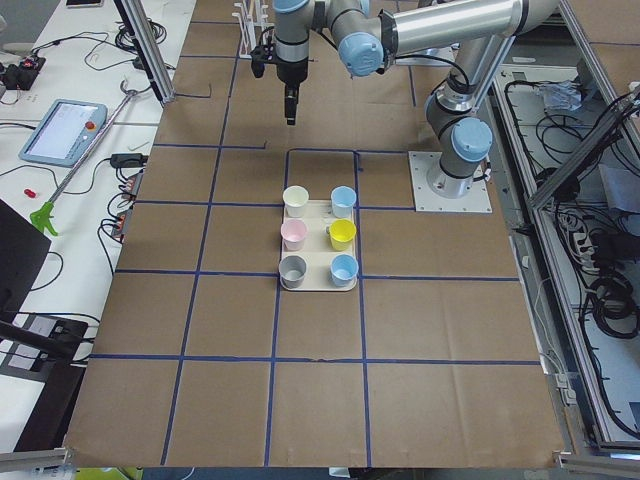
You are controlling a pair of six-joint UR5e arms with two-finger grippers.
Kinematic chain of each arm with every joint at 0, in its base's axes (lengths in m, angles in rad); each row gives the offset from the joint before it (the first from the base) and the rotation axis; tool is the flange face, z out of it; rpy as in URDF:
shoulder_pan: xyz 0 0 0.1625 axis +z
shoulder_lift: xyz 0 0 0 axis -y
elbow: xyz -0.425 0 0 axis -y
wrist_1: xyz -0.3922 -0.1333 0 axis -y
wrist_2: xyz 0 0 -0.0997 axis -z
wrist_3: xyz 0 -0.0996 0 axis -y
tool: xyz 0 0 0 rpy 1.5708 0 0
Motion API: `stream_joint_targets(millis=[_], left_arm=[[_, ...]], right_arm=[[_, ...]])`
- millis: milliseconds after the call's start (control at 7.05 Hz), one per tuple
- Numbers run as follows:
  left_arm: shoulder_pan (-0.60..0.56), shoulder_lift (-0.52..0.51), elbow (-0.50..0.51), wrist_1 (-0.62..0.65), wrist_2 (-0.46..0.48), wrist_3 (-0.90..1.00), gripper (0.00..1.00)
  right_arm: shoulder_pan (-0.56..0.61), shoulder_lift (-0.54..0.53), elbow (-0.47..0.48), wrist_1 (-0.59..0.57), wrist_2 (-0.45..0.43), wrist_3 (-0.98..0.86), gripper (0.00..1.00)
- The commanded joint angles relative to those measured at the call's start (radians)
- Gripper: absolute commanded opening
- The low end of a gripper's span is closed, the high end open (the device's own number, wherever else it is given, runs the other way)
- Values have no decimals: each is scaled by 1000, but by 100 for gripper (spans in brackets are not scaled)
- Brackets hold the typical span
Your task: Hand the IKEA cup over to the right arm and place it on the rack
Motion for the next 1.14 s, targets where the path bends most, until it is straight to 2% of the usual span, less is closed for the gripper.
stream_joint_targets(millis=[0,284,568,993], left_arm=[[124,-5,-40,8,-4,153,100],[129,-14,-77,60,-7,152,99],[129,-51,-181,241,-7,152,99],[129,-106,-283,422,-22,114,99]], right_arm=[[0,0,-1,-2,-1,0,100],[0,-1,1,0,-2,-3,100],[-1,0,-1,0,-10,-9,100],[-1,0,-10,-2,-8,-9,100]])
